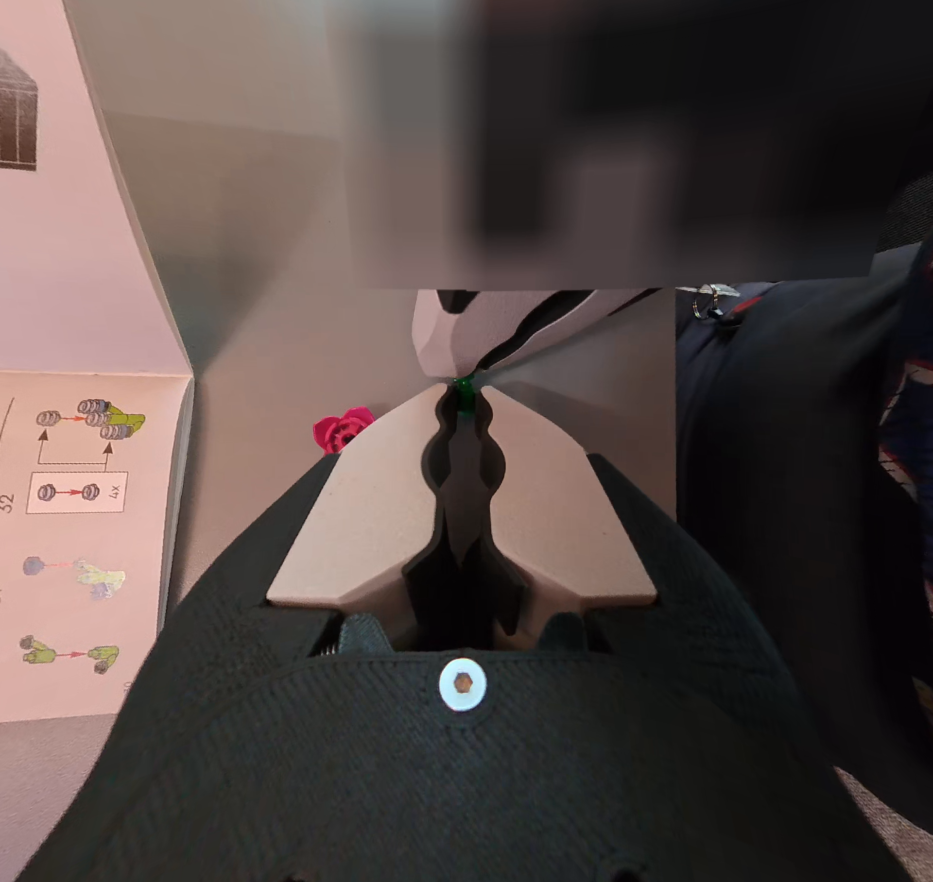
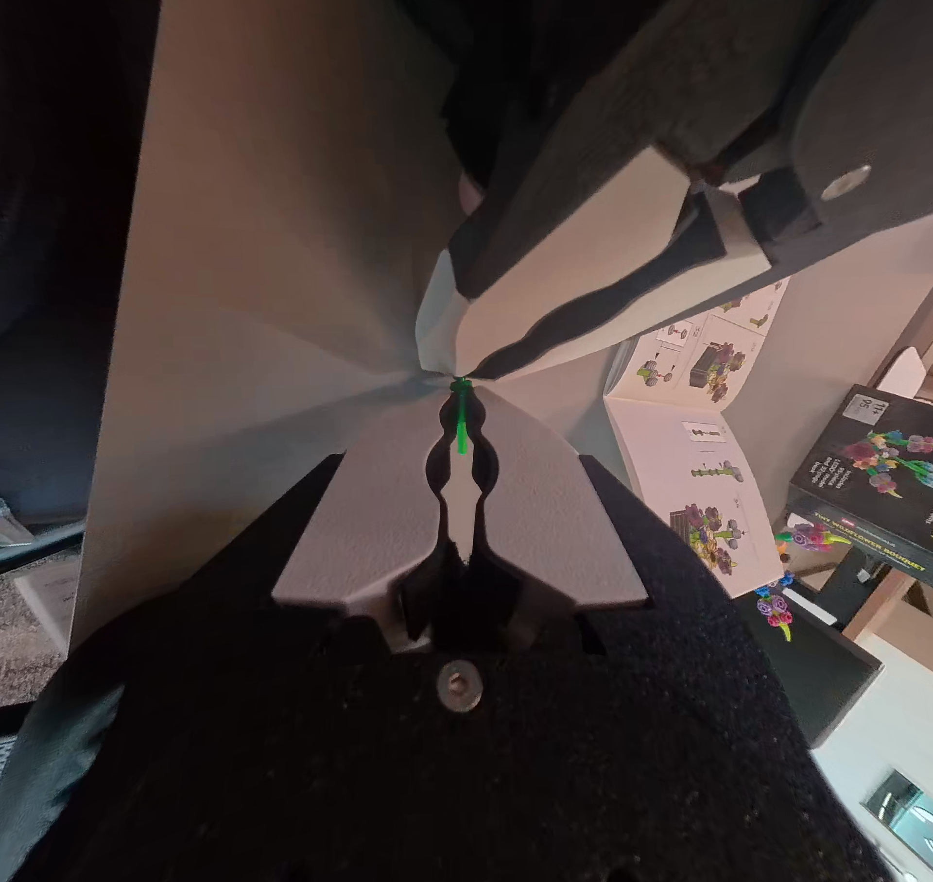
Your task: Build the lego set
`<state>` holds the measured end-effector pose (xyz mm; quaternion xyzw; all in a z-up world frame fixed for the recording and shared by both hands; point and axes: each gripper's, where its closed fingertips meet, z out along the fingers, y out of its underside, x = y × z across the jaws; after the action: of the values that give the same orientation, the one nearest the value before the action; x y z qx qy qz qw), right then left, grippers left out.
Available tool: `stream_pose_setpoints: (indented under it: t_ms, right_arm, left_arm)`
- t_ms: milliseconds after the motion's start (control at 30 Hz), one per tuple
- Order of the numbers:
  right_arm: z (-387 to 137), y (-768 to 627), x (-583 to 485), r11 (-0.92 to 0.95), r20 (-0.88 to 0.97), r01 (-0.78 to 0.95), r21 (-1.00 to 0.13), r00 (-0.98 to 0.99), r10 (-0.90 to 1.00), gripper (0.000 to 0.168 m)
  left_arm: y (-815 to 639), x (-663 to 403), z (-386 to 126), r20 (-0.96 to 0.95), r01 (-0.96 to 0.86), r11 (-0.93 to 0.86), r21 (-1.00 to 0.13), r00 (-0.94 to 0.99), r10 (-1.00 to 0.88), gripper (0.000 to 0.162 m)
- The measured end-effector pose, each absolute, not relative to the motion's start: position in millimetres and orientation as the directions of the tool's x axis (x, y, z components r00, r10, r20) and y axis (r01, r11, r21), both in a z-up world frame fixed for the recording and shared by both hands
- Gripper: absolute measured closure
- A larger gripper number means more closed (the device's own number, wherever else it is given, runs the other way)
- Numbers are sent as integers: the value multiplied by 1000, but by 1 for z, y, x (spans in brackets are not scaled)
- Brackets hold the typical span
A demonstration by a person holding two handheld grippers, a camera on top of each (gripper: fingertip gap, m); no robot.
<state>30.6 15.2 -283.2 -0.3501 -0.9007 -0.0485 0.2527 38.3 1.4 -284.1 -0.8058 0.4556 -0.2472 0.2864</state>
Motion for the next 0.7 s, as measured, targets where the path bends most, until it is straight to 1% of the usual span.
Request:
stream_pose_setpoints:
  t_ms: [133,200,233,267,300,367,400,467,533,567,600,700]
  right_arm:
    - [-283,15,31,746,488,661,-85,-625,609,165]
    - [-284,15,31,732,480,672,-113,-608,632,165]
    - [-284,15,32,715,467,683,-148,-589,659,165]
    - [-284,17,32,691,450,694,-203,-560,695,165]
    - [-282,20,32,649,427,707,-281,-514,744,165]
    - [-269,24,31,506,328,709,-492,-387,862,166]
    - [-259,29,30,424,285,682,-596,-313,906,166]
    - [-243,39,34,263,174,594,-760,-205,963,166]
    - [-225,39,35,137,59,412,-901,-195,979,166]
    - [-215,38,37,82,14,318,-944,-212,977,166]
    - [-207,40,38,47,-11,262,-964,-214,977,166]
    - [-187,44,41,-13,-46,144,-989,-229,972,166]
  left_arm:
    - [1,38,-284,149,-588,-429,-686,463,-874,157]
    - [1,38,-284,150,-589,-427,-686,460,-875,157]
    - [1,38,-284,157,-587,-430,-685,458,-875,156]
    - [2,38,-283,167,-580,-439,-686,462,-871,156]
    - [4,38,-280,184,-555,-453,-698,473,-862,155]
    - [8,37,-261,247,-437,-463,-771,465,-850,144]
    - [9,34,-246,267,-355,-450,-819,459,-847,139]
    - [16,20,-226,281,-228,-436,-871,497,-821,137]
    - [23,-1,-228,234,-247,-450,-858,591,-772,134]
    - [26,-10,-235,190,-295,-461,-837,634,-750,132]
    - [27,-15,-242,142,-353,-466,-812,654,-743,130]
    - [28,-11,-255,60,-469,-457,-756,645,-762,120]
